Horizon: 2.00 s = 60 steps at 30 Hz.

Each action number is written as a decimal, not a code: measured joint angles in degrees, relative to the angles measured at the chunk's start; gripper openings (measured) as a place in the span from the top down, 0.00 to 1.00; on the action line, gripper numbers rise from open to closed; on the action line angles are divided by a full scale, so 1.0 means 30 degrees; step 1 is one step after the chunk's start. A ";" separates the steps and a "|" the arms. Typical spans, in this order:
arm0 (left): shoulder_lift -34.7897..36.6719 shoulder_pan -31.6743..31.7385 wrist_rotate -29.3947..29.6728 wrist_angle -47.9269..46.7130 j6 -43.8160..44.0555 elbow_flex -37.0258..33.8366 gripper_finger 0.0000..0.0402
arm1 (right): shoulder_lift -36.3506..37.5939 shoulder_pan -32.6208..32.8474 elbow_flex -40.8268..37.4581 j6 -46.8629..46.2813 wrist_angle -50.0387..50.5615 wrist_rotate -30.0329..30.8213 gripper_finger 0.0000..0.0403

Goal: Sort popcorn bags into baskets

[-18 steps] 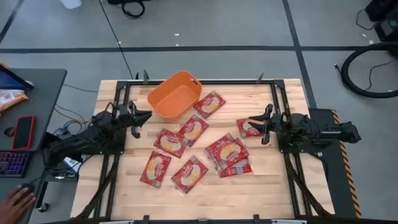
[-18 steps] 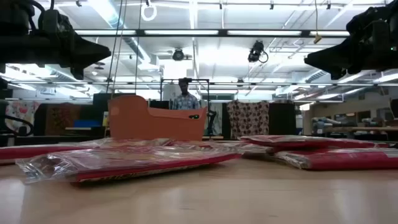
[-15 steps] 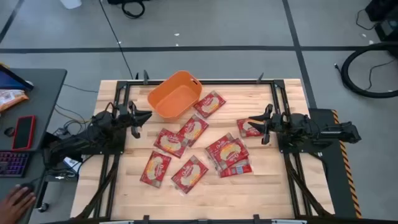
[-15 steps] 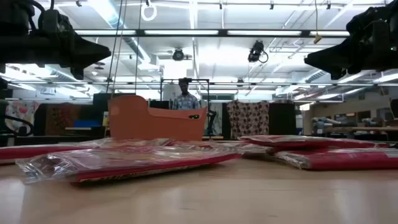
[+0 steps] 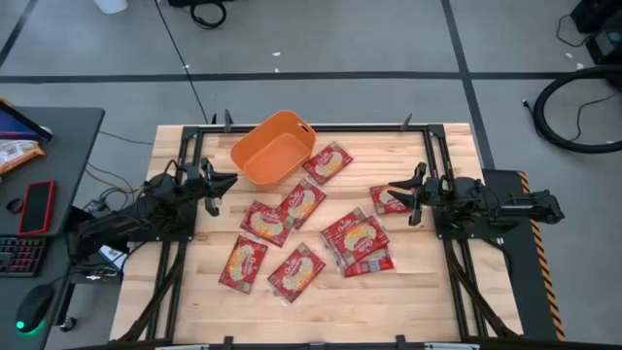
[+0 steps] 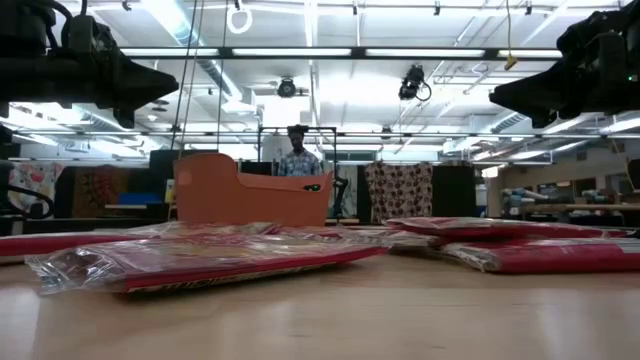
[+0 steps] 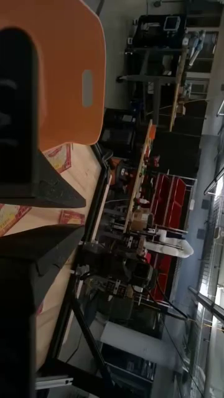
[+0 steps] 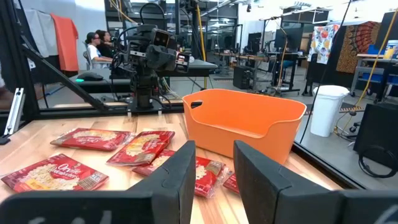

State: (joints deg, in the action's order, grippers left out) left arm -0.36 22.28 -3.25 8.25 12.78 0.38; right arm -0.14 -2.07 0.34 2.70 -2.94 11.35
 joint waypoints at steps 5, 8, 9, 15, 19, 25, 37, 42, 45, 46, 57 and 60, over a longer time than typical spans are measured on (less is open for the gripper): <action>0.0000 0.0000 -0.0003 0.0000 -0.0003 0.0000 0.86 | -0.0004 0.0000 0.0001 0.0000 0.0000 0.0000 0.72; 0.0000 -0.0007 -0.0007 0.0000 0.0007 0.0000 0.86 | -0.0004 0.0000 0.0000 0.0000 0.0000 0.0000 0.72; 0.0000 0.0000 -0.0007 -0.0007 0.0000 0.0000 0.86 | -0.0007 0.0000 0.0003 0.0000 0.0000 0.0000 0.72; 0.0000 -0.0006 0.0000 0.0000 -0.0006 0.0000 0.86 | 0.0000 0.0000 0.0000 0.0000 0.0000 0.0000 0.72; -0.0005 -0.0007 -0.0002 -0.0002 -0.0007 0.0000 0.86 | -0.0006 0.0000 0.0002 0.0000 0.0000 0.0000 0.72; 0.0000 -0.0003 -0.0004 0.0000 0.0000 0.0000 0.86 | -0.0002 0.0000 0.0000 0.0000 0.0000 0.0000 0.72; 0.0000 -0.0002 -0.0005 -0.0007 -0.0005 0.0000 0.86 | -0.0026 0.0000 0.0000 0.0186 -0.0488 0.0115 0.72; 0.0000 -0.0007 -0.0007 0.0000 0.0000 0.0007 0.86 | -0.0022 -0.0007 0.0000 0.1457 -0.4619 0.0488 0.72; -0.0007 0.0000 -0.0007 0.0146 0.0466 0.0000 0.86 | -0.0027 -0.0184 0.0005 0.0522 -0.7538 0.1307 0.72; -0.0007 -0.0004 -0.0004 0.0339 0.0924 0.0000 0.86 | -0.0070 -0.0325 0.0015 -0.0058 -0.7910 0.1925 0.72; 0.0000 -0.0007 0.0027 0.2824 0.4182 0.0000 0.86 | -0.2781 -0.1589 0.0369 -0.3082 -0.7502 -0.1761 0.72; 0.0000 -0.0007 0.0038 0.3017 0.4182 0.0005 0.86 | -0.4146 -0.1596 0.0379 -0.4410 -0.7289 -0.2617 0.72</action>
State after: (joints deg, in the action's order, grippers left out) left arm -0.36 22.26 -3.13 17.30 25.32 0.40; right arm -12.58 -6.85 1.48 -10.53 -24.81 3.50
